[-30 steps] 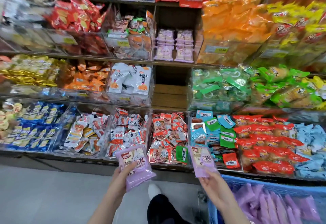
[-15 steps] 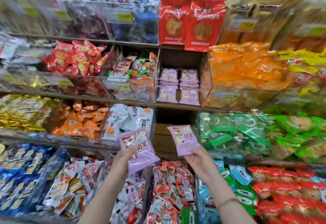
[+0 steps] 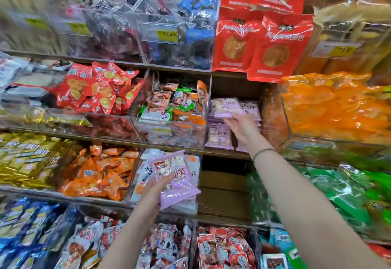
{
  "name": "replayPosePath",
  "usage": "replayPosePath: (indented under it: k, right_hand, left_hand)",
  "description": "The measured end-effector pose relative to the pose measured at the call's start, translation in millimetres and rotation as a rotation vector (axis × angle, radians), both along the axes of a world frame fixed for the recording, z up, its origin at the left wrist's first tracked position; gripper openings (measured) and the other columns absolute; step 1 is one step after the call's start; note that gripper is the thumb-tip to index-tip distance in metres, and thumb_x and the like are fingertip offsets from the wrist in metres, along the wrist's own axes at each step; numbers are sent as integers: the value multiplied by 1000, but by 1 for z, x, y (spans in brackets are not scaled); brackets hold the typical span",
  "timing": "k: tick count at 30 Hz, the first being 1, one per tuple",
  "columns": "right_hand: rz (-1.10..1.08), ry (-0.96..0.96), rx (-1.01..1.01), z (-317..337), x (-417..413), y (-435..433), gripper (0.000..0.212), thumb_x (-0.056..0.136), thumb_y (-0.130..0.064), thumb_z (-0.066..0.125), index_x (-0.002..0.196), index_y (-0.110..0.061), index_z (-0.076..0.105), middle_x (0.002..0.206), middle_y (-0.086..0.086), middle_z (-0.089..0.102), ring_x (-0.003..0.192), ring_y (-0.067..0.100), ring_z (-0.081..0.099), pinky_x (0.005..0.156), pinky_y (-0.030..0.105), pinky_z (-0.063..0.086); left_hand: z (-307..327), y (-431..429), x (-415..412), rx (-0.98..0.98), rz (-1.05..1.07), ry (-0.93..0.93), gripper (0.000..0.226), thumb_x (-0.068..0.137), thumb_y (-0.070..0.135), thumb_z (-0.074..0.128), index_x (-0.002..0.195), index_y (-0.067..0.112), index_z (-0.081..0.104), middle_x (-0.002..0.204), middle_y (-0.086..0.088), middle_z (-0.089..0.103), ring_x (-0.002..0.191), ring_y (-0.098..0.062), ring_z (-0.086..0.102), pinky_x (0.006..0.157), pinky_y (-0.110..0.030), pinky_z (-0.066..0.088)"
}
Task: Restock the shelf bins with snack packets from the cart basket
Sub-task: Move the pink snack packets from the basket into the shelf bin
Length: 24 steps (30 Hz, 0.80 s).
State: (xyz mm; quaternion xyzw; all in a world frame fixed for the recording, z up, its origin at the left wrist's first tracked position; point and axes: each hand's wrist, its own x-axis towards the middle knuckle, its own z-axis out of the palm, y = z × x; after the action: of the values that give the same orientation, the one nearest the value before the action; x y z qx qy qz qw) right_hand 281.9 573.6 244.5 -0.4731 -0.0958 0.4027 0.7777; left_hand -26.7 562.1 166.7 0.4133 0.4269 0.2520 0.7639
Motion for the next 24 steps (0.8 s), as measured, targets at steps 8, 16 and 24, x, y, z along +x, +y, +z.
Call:
replayPosePath:
  k: [8, 16, 24]
  right_hand:
    - [30, -1079, -885, -14, 35, 34, 57, 88, -38, 62, 132, -3, 51, 137, 18, 49, 124, 33, 49, 102, 38, 40]
    - [-33, -1705, -664, -11, 27, 27, 20, 85, -19, 58, 104, -13, 58, 108, 9, 53, 89, 28, 57, 72, 35, 47]
    - [635, -1664, -940, -16, 42, 57, 33, 92, -12, 39, 112, -15, 65, 119, 9, 63, 105, 25, 57, 83, 28, 43]
  left_hand:
    - [-12, 13, 5, -39, 29, -32, 113, 43, 57, 85, 143, 25, 40, 123, 10, 55, 99, 1, 63, 84, -30, 47]
    - [-19, 15, 21, -69, 41, -65, 82, 64, 47, 68, 139, 25, 41, 110, 15, 50, 81, 3, 57, 76, -27, 49]
    - [-17, 14, 29, -128, 5, -108, 29, 74, 33, 70, 97, 33, 52, 89, 17, 57, 57, 4, 67, 47, -19, 54]
